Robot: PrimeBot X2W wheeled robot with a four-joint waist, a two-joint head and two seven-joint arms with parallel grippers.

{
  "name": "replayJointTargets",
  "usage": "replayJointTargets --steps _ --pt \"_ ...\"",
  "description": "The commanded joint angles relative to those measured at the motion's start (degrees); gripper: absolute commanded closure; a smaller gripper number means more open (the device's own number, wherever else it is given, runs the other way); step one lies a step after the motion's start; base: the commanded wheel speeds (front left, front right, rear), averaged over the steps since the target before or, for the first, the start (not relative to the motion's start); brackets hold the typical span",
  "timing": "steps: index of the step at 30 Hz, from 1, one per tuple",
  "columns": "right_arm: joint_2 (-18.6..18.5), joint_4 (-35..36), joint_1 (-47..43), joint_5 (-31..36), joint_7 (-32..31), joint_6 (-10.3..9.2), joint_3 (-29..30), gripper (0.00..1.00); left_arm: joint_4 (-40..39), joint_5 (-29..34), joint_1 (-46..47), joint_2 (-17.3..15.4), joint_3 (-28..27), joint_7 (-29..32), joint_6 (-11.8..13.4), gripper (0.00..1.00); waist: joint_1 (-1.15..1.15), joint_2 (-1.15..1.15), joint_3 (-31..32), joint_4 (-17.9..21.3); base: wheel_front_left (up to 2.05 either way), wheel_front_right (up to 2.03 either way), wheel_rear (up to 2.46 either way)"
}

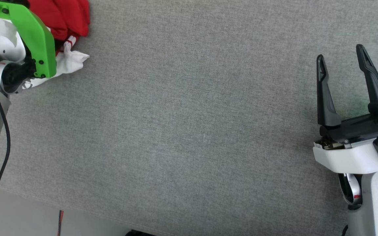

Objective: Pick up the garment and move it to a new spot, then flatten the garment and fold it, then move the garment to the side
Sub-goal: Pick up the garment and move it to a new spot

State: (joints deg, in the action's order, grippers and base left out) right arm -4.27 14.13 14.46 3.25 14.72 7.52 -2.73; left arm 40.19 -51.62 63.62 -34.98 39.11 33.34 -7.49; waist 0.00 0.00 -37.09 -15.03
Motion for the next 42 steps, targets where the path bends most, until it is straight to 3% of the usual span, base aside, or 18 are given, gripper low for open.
replayJointTargets --steps 1,12,20,27,34,42 --pt "0.1 -0.27 0.81 -0.43 0.28 -0.03 -0.02 0.0 0.36 0.51 -0.63 0.25 1.27 -1.26 0.0 1.0 0.0 0.0 2.1 -0.45 0.0 0.0 0.0" --pt "1.22 -1.56 -1.81 -2.33 0.28 -0.03 0.9 0.0 -8.64 4.85 4.89 -3.72 7.9 -12.29 0.0 1.0 0.0 0.0 11.54 -0.89 0.0 0.0 0.0" --pt "1.37 -1.72 -3.18 -5.89 0.28 -0.03 2.22 0.0 -16.91 7.43 9.1 -2.94 13.27 -14.21 0.0 1.0 0.0 0.0 15.43 2.46 0.0 0.0 0.0" --pt "1.38 -1.72 -3.05 -8.74 0.28 -0.03 3.43 0.0 -22.21 8.81 12.34 0.59 17.78 -14.42 0.0 1.0 0.0 0.0 16.02 7.89 0.0 0.0 0.0" --pt "1.38 -1.91 -2.47 -12.23 0.28 -0.03 4.28 0.0 -25.06 9.19 16.05 6.91 26.54 -14.15 0.0 1.0 0.0 0.0 14.86 15.52 0.0 0.0 0.0" --pt "1.39 -2.1 -2.44 -14.47 0.28 -0.03 5.31 0.0 -23.29 7.98 14.87 15.55 33.79 -15.09 0.0 1.0 0.0 0.0 12.68 20.3 0.0 0.0 0.0"
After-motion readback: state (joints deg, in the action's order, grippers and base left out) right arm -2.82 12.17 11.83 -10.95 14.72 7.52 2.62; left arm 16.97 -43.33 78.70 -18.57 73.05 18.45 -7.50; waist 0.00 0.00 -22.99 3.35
